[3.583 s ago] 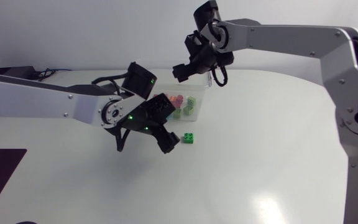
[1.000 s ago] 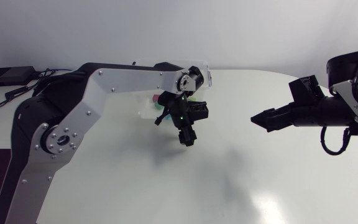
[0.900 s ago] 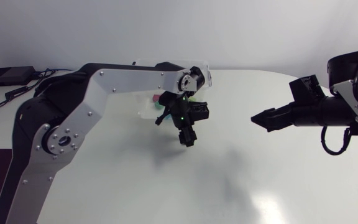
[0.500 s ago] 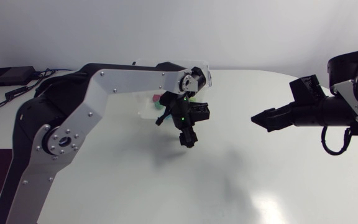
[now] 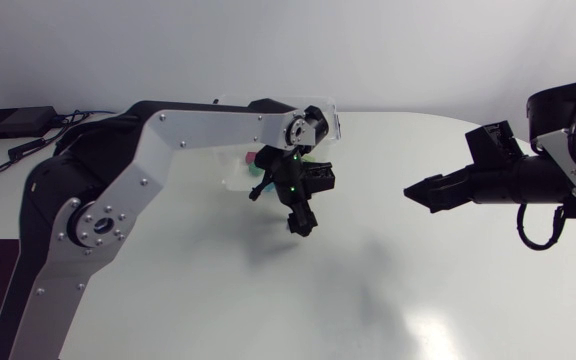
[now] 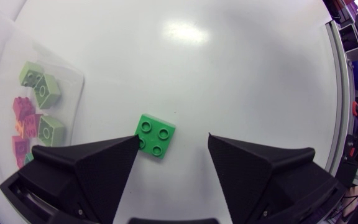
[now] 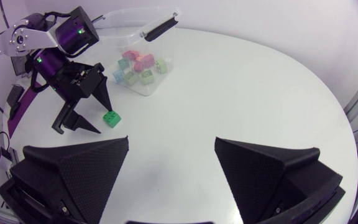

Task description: Place the duplo bricks in the container

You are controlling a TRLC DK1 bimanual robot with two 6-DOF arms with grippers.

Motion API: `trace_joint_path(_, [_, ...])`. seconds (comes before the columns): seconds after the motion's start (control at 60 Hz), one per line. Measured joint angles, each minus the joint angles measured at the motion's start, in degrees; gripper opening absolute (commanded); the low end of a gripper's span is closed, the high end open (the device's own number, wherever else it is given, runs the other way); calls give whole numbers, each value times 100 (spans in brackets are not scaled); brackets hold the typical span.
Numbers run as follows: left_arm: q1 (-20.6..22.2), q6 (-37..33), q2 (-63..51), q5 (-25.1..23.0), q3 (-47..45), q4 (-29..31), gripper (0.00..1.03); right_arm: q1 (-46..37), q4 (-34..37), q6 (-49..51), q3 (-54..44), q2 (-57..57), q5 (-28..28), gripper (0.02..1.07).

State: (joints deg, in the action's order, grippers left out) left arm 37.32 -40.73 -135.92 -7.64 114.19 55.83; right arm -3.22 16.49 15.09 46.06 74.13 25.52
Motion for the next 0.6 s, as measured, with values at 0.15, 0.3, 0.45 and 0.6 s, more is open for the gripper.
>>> trace_joint_path(0.15, [0,-2,0,0,-4,-114,78,0,0,7,-15,0,2,102])
trace_joint_path(0.3, [0,-35,15,0,-70,-264,78,-15,0,42,-37,-4,28,102])
trace_joint_path(0.45, [0,-155,66,2,-190,-402,78,-98,0,94,-46,-4,96,102])
trace_joint_path(0.6, [0,-271,76,162,-339,-610,77,-157,0,151,-103,-4,175,102])
